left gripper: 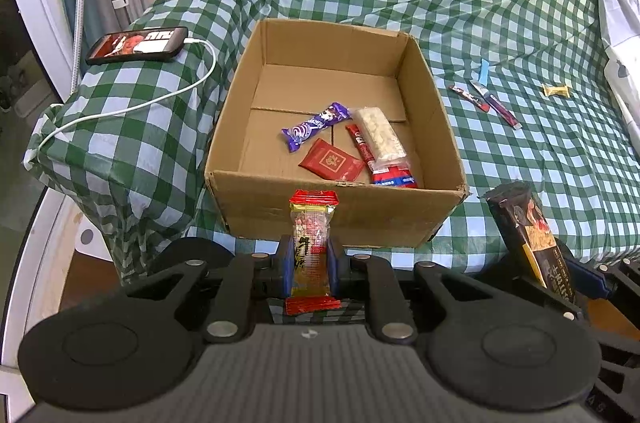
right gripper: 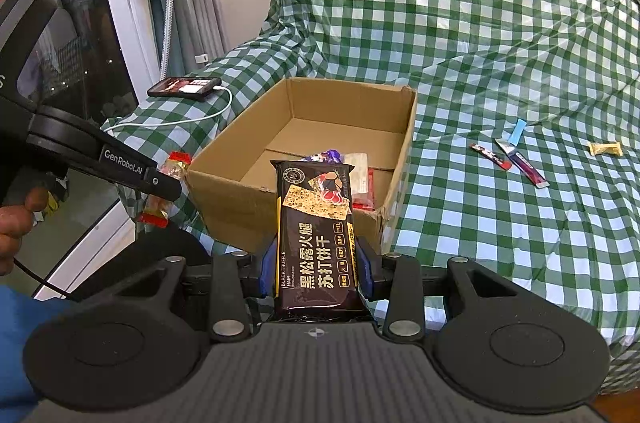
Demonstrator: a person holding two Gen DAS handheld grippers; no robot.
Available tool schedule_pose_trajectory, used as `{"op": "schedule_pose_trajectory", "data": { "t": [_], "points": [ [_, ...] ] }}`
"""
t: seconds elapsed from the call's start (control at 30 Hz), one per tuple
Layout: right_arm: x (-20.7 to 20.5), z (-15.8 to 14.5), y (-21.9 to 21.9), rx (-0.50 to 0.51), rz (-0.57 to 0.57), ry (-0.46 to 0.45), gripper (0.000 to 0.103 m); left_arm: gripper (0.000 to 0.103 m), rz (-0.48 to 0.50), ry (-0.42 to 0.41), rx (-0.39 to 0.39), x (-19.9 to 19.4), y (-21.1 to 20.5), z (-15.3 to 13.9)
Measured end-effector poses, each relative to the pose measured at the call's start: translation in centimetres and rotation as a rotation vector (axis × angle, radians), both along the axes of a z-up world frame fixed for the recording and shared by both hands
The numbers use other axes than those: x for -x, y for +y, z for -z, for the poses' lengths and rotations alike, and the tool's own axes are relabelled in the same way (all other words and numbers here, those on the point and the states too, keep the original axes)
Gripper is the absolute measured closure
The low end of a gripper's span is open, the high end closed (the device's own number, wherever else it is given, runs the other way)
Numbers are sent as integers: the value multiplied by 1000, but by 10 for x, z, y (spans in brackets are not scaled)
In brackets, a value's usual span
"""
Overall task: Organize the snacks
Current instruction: 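Carry the red-wrapped candy and dark biscuit bar over the box with both grippers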
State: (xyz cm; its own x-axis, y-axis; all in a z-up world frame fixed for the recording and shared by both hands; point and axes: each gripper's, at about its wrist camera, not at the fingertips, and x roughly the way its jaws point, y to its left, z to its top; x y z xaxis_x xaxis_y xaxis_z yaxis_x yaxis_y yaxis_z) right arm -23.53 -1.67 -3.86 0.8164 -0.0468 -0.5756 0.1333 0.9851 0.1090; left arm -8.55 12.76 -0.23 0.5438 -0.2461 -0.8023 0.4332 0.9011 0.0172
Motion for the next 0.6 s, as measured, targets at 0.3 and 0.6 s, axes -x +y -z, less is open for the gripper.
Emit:
{"op": "schedule_pose_trajectory", "data": {
  "t": [0.3, 0.6],
  "points": [
    [-9, 4, -4, -4, 1, 44, 62, 84, -11, 28, 3, -14, 1, 8],
    [-34, -3, -12, 3, 38, 58, 62, 84, -53, 37, 20, -40, 8, 7]
  ]
}}
